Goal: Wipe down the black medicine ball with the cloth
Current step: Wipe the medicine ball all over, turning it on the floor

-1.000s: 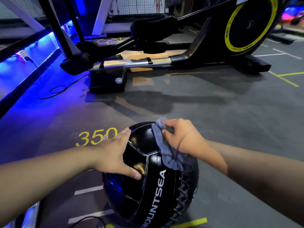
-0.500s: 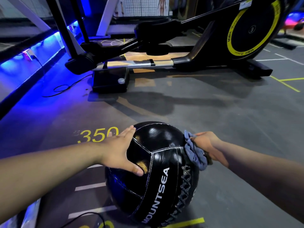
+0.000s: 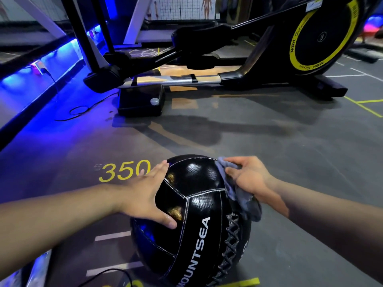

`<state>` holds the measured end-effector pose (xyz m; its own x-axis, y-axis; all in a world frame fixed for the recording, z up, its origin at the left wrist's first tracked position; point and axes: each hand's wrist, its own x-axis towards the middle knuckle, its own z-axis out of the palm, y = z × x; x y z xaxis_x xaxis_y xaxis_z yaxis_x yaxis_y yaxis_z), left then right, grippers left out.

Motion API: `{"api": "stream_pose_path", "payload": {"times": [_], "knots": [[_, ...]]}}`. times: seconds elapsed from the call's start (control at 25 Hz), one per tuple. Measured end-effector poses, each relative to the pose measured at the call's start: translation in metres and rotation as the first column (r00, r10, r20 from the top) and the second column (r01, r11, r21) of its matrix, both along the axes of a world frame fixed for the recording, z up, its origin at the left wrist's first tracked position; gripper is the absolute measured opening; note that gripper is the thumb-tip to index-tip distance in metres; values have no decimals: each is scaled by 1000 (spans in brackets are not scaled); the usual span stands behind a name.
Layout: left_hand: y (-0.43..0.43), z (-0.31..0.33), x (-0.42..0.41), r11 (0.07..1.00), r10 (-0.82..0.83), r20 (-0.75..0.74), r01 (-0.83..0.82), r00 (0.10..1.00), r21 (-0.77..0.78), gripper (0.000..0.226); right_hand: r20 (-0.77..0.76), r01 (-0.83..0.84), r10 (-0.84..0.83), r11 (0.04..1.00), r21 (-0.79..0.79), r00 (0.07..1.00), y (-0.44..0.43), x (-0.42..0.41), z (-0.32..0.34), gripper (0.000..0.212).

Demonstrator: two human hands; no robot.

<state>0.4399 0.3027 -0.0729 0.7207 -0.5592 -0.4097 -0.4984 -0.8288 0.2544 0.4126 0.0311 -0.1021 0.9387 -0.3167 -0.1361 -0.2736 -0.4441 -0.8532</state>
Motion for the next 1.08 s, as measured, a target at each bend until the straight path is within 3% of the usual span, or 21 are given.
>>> {"api": "stream_pose_path", "payload": {"times": [0.08,0.2,0.28,0.36,0.4,0.48,0.56,0.64,0.72,0.88,1.0,1.08], "knots": [[1,-3,-1,1000,-5,12,5,1000,-8,149,118,-254,319,890,-380,940,24,-4,16,30],[5,-13,-3,1000,-13,40,14,999,-23,157,227,-384,714,585,-715,663,68,-19,36,22],[11,-18,-4,999,-15,39,16,999,-30,160,202,-408,846,430,-805,493,80,-24,33,21],[17,-21,-6,1000,-20,44,20,999,-1,160,112,-509,883,362,-781,456,70,-17,30,31],[19,-21,-6,1000,-20,55,19,998,14,160,85,-583,859,412,-700,504,59,-10,31,35],[21,-20,-4,1000,-24,52,23,998,17,158,-15,-634,723,596,-493,691,30,8,31,35],[22,-16,1,999,-38,47,38,998,11,155,-114,-494,499,751,-437,859,1,25,26,36],[24,-9,8,1000,-7,48,7,999,1,149,-155,-379,350,894,-239,924,-15,29,14,34],[27,-4,15,998,50,33,-49,998,-30,143,-138,-312,294,941,-129,946,-20,27,2,30],[31,-9,39,998,23,83,-17,996,-68,137,-135,-247,228,957,-154,964,-21,32,-3,28],[42,-6,60,971,229,327,-190,917,-145,110,-148,-170,142,965,-197,979,-23,37,-3,23],[45,-2,57,941,305,491,-179,816,-286,87,-155,-120,92,976,-183,984,-21,37,-4,21]]}}
